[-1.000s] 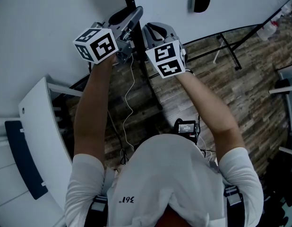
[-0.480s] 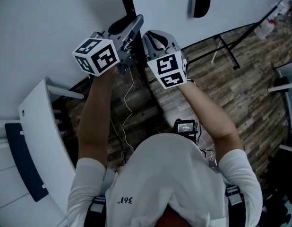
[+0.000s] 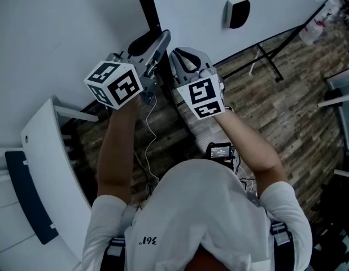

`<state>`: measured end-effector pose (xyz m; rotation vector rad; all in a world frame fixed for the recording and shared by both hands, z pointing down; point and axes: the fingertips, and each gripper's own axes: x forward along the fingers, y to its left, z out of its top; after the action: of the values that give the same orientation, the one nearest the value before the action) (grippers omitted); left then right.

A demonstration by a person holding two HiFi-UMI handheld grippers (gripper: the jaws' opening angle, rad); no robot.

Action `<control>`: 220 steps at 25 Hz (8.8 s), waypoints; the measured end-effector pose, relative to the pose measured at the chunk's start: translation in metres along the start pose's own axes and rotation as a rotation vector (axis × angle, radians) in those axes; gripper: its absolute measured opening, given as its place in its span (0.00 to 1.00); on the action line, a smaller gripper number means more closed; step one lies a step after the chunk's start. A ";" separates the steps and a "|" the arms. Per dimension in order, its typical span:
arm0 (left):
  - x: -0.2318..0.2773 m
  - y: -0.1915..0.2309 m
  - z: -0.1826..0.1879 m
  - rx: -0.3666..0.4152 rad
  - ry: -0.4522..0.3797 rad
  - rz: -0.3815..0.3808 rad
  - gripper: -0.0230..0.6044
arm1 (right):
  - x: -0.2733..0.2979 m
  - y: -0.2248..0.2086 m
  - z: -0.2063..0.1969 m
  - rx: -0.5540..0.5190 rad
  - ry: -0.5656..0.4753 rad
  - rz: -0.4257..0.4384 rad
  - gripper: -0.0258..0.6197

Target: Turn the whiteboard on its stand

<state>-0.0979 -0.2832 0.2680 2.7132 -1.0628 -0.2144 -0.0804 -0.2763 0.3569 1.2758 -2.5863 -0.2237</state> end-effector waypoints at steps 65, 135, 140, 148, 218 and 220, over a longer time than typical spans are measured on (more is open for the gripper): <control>-0.043 -0.097 -0.026 -0.016 -0.036 0.111 0.22 | -0.104 0.031 -0.014 0.009 -0.056 0.102 0.10; 0.031 0.061 0.011 0.052 -0.074 0.104 0.23 | 0.064 -0.024 -0.004 -0.129 0.075 0.101 0.10; 0.030 0.060 0.013 0.052 -0.080 0.114 0.24 | 0.063 -0.022 -0.003 -0.149 0.085 0.106 0.10; 0.029 0.060 0.013 0.067 -0.097 0.140 0.24 | 0.063 -0.022 -0.003 -0.154 0.093 0.115 0.10; -0.112 -0.096 -0.098 -0.099 -0.019 0.104 0.06 | -0.198 -0.063 -0.028 0.187 -0.008 -0.102 0.10; -0.114 -0.101 -0.106 -0.105 -0.004 0.102 0.06 | -0.206 -0.061 -0.034 0.202 0.000 -0.109 0.10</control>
<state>-0.0921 -0.1173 0.3511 2.5595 -1.1536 -0.2506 0.0963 -0.1508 0.3428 1.4858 -2.5955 0.0190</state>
